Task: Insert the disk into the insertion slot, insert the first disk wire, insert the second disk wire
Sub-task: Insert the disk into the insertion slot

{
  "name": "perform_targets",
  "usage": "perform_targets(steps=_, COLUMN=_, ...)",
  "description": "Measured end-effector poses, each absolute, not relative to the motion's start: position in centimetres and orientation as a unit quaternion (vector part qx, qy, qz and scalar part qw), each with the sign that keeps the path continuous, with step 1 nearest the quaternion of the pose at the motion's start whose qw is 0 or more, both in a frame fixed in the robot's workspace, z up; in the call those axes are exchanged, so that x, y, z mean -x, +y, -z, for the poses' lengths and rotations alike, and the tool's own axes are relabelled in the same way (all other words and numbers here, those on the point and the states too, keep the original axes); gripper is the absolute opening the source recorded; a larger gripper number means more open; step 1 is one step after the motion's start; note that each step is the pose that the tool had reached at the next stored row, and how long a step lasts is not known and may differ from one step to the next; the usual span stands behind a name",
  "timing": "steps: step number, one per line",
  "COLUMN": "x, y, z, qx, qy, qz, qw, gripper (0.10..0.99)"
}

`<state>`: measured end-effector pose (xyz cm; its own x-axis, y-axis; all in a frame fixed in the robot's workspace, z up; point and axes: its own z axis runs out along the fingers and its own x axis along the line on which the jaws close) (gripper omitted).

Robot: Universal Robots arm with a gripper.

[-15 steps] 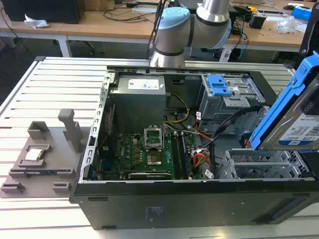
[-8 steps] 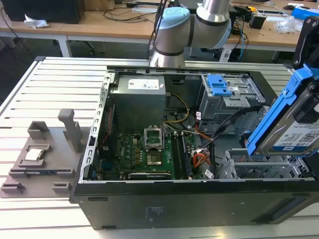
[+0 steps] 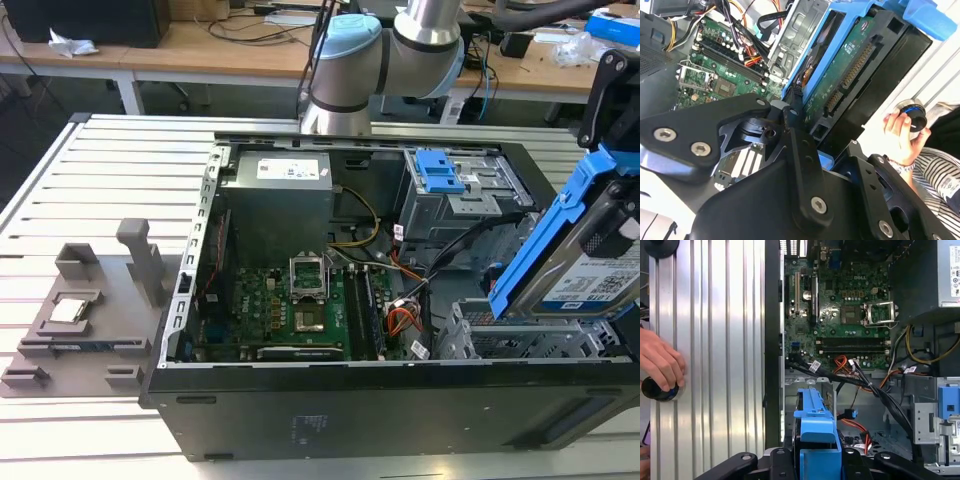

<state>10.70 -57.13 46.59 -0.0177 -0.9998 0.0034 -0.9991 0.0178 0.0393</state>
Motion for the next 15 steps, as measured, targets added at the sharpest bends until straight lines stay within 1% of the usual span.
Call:
perform_targets(steps=9, x=-10.7, y=-56.9, z=-45.5, qx=-0.701, qy=-0.713, qz=0.013, qw=0.015, gripper=0.361)
perform_targets(steps=15, x=-10.7, y=-56.1, z=-44.5, qx=-0.701, qy=-0.713, qz=0.013, qw=0.015, gripper=0.361)
